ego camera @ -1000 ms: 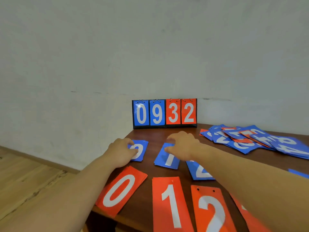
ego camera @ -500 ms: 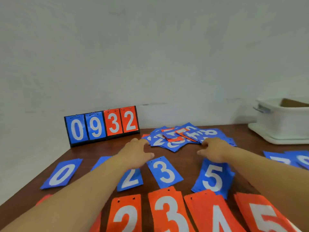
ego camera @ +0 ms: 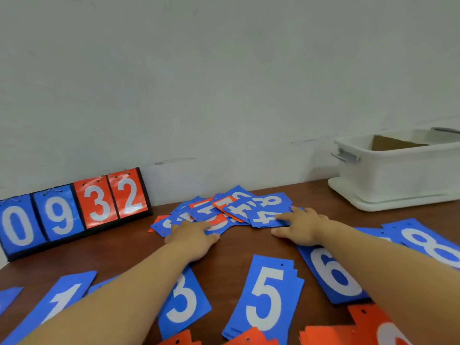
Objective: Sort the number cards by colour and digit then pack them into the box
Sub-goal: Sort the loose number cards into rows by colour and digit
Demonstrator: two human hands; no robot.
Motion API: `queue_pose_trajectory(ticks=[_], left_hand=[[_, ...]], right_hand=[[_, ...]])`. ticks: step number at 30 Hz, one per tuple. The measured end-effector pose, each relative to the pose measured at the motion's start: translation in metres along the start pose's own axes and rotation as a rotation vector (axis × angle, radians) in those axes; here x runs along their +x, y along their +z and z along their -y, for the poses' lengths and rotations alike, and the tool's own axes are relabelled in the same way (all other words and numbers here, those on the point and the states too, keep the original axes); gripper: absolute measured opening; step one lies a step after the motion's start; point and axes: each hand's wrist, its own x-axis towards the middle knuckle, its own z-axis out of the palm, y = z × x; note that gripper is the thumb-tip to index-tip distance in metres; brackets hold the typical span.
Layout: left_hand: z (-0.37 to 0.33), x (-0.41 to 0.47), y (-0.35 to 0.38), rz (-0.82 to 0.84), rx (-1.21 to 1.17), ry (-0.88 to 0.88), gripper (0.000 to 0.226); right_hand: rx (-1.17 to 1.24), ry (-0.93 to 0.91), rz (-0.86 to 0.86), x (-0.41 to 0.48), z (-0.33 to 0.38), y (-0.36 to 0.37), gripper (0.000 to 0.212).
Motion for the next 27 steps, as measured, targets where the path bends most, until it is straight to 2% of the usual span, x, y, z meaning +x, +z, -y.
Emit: queue_pose_trajectory(ticks=[3,7,10,13,15,18,20,22,27], left_hand=[[-0.002,-0.003,0.0,-0.053,-0.054,0.01,0.057],[-0.003,-0.009,-0.003,-0.151,-0.149,-0.036,0.059],[-0.005,-0.011,-0.009,-0.202,-0.256,0.032,0.051],[-0.003,-0.013,-0.018,-0.23,-0.369,0.046,0.04],[0.002,-0.013,-0.023,-0.249,-0.558,-0.005,0.032],[0.015,-0.015,-0.033,-0.237,-0.786,-0.083,0.025],[0.028,-0.02,-0.038,-0.242,-0.83,-0.113,0.02],[0.041,-0.026,-0.042,-0.26,-0.868,-0.128,0.019],[0.063,-0.052,-0.052,-0.319,-0.926,-0.133,0.028]], right_hand=[[0.131,-0.008,-0.022,0.004,-0.006,-0.002,0.067],[0.272,-0.032,-0.054,0.007,-0.006,-0.005,0.049],[0.174,0.053,-0.083,0.015,0.005,-0.012,0.045],[0.032,0.148,-0.045,0.037,0.014,-0.019,0.067],[-0.014,0.191,0.0,0.058,0.012,-0.019,0.09],[0.059,0.305,-0.011,0.058,0.013,-0.024,0.114],[0.086,0.329,-0.011,0.049,0.017,-0.029,0.118],[0.032,0.35,-0.023,0.044,0.017,-0.032,0.106],[-0.093,0.315,-0.151,0.025,0.004,-0.038,0.05]])
